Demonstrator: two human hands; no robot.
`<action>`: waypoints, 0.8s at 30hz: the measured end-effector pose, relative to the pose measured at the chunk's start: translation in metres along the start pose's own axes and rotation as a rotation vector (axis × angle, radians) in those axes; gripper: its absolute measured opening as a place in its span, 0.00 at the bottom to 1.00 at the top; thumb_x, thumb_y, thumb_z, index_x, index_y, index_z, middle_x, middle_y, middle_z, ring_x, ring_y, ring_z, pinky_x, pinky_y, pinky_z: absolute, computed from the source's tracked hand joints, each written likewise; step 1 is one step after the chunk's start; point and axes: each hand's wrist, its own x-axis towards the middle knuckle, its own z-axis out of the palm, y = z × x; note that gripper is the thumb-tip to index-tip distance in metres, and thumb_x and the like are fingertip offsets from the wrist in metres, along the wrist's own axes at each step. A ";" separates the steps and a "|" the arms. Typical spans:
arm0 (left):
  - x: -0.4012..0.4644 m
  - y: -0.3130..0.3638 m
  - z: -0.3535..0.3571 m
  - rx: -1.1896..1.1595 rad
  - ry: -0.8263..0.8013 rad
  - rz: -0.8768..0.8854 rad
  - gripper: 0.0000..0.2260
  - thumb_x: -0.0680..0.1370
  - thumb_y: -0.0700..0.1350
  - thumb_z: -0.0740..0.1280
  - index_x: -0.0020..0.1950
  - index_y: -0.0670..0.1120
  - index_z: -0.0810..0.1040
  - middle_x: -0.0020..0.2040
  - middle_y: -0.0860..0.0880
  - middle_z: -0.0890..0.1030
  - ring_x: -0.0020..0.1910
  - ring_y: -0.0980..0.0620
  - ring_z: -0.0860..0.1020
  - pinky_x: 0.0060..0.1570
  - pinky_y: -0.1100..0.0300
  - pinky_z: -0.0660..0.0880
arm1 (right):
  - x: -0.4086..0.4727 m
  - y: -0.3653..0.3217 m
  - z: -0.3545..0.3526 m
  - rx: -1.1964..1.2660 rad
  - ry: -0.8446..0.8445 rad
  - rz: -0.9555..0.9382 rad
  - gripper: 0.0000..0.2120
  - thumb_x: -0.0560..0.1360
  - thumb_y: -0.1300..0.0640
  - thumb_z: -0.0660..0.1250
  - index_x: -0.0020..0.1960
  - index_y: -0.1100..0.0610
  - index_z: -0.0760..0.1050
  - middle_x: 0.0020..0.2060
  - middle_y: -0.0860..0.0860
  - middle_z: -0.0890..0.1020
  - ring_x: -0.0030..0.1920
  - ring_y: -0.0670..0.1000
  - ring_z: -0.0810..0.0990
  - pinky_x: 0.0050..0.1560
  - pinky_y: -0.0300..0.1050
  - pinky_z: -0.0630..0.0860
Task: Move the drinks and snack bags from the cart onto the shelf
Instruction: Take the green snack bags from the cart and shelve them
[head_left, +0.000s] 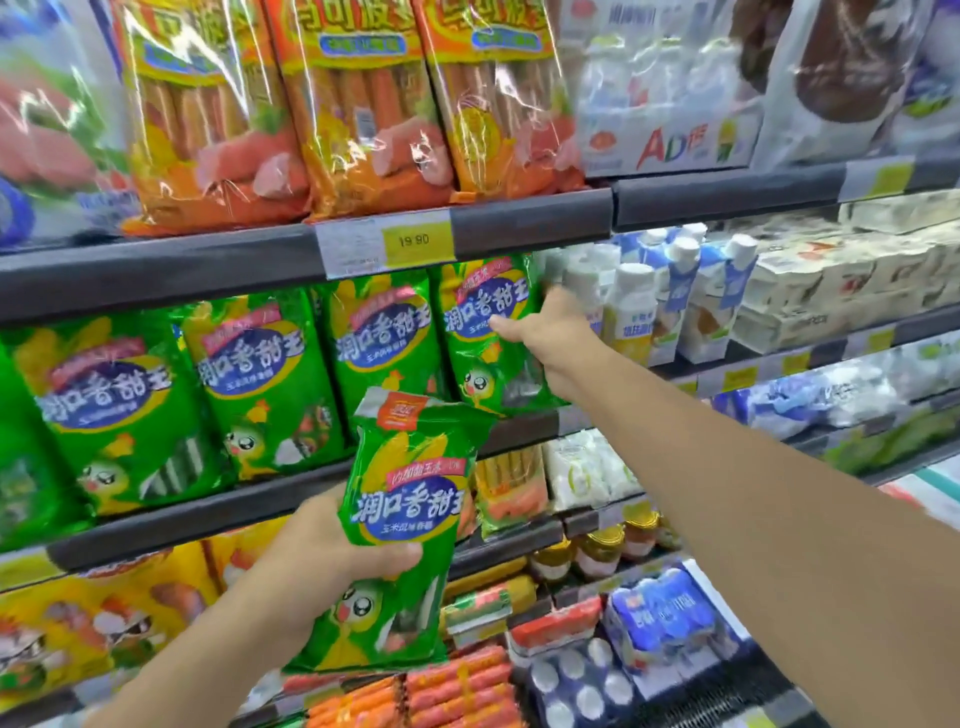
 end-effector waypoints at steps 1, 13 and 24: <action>0.001 0.003 0.005 0.002 0.016 -0.006 0.23 0.65 0.37 0.80 0.56 0.49 0.79 0.48 0.50 0.87 0.48 0.52 0.85 0.49 0.56 0.76 | 0.005 0.001 0.001 -0.004 0.010 -0.016 0.32 0.71 0.61 0.76 0.69 0.64 0.65 0.63 0.55 0.75 0.61 0.54 0.74 0.63 0.49 0.71; -0.005 0.010 0.077 -0.047 0.185 -0.078 0.24 0.63 0.38 0.80 0.57 0.47 0.80 0.50 0.47 0.87 0.50 0.47 0.85 0.56 0.47 0.77 | 0.044 0.012 0.009 -0.019 -0.149 -0.169 0.22 0.71 0.64 0.74 0.62 0.65 0.70 0.59 0.62 0.78 0.61 0.60 0.76 0.64 0.55 0.73; -0.018 0.008 0.084 -0.060 0.262 -0.075 0.21 0.66 0.39 0.79 0.57 0.49 0.79 0.49 0.49 0.87 0.47 0.52 0.85 0.50 0.54 0.75 | -0.005 0.029 0.010 -0.232 0.001 -0.486 0.32 0.78 0.65 0.65 0.78 0.62 0.55 0.79 0.54 0.53 0.78 0.51 0.50 0.74 0.37 0.49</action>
